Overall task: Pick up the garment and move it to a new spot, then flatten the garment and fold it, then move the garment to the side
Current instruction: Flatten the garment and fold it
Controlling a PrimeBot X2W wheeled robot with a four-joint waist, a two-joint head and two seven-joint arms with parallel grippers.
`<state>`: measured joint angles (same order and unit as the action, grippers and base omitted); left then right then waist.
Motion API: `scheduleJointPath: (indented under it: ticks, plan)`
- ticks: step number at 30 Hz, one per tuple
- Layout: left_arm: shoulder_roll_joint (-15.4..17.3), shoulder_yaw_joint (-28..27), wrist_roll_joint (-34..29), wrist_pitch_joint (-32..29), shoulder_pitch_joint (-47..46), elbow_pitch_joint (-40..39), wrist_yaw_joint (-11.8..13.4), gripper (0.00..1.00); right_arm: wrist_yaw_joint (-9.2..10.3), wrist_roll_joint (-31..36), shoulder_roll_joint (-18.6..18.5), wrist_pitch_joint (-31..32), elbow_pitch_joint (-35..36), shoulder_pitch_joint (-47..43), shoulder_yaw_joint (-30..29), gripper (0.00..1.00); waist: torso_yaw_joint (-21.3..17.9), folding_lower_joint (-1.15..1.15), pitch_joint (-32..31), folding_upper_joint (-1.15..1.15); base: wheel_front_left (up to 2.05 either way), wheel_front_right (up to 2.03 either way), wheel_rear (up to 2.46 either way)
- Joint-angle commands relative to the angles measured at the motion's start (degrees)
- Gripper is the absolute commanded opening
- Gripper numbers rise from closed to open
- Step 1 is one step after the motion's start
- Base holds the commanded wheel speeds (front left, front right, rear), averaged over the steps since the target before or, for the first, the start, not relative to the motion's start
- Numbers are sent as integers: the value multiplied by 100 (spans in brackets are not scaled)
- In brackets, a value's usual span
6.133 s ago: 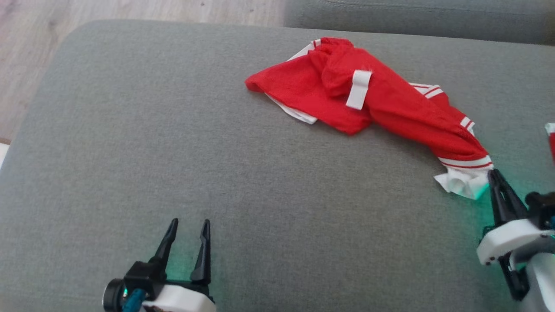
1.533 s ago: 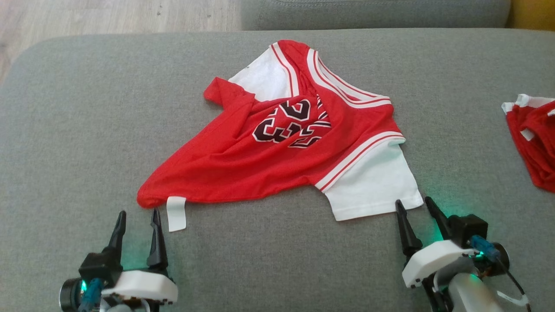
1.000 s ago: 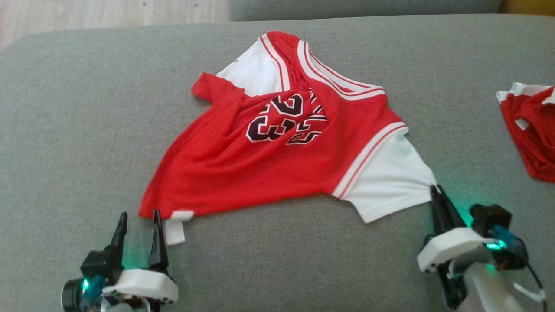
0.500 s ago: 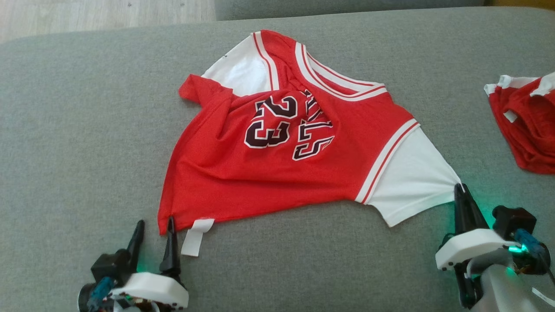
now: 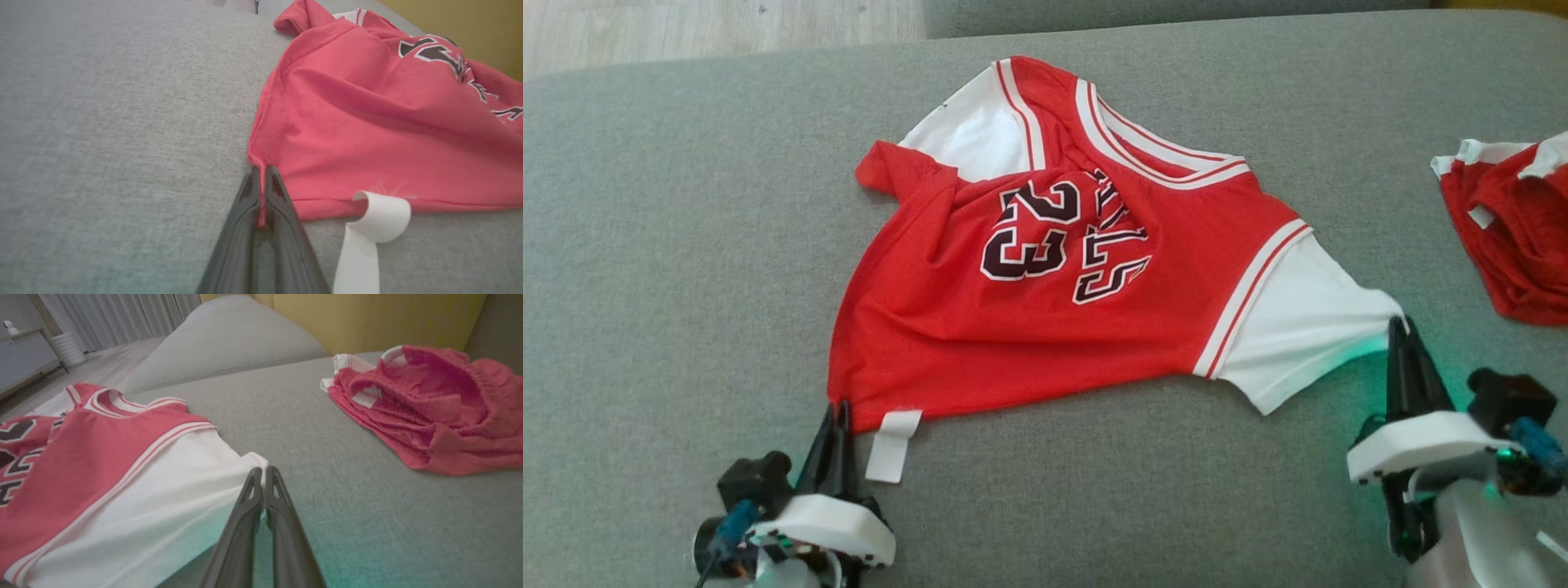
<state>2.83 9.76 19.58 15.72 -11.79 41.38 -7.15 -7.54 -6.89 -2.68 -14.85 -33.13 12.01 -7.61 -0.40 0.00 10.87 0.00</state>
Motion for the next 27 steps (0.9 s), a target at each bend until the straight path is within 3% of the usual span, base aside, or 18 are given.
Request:
scheduleJointPath:
  ticks: [1,11,19,23,27]
  plan:
    - [5,9,46,-72,-11,33,-31,0,5,-108,-32,-15,287,68,180,0,8,0,-5,0,0,0,0]
    - [439,-215,142,-72,-582,-2163,-33,0,5,-1493,-144,-15,1543,586,564,0,105,0,-151,0,0,0,0]
    - [1277,-719,-74,-72,-1871,-4075,-33,0,5,-2859,-871,-15,2853,1884,893,0,133,0,-352,0,0,0,0]
    - [1764,-798,-260,-74,-2544,-4541,-34,0,5,-3287,-1287,93,3392,2691,1049,0,157,0,-491,0,0,0,0]
    - [2011,-866,-217,-398,-3144,-4761,-34,0,5,-3393,-1482,402,3591,3389,954,0,193,0,-519,0,0,0,0]
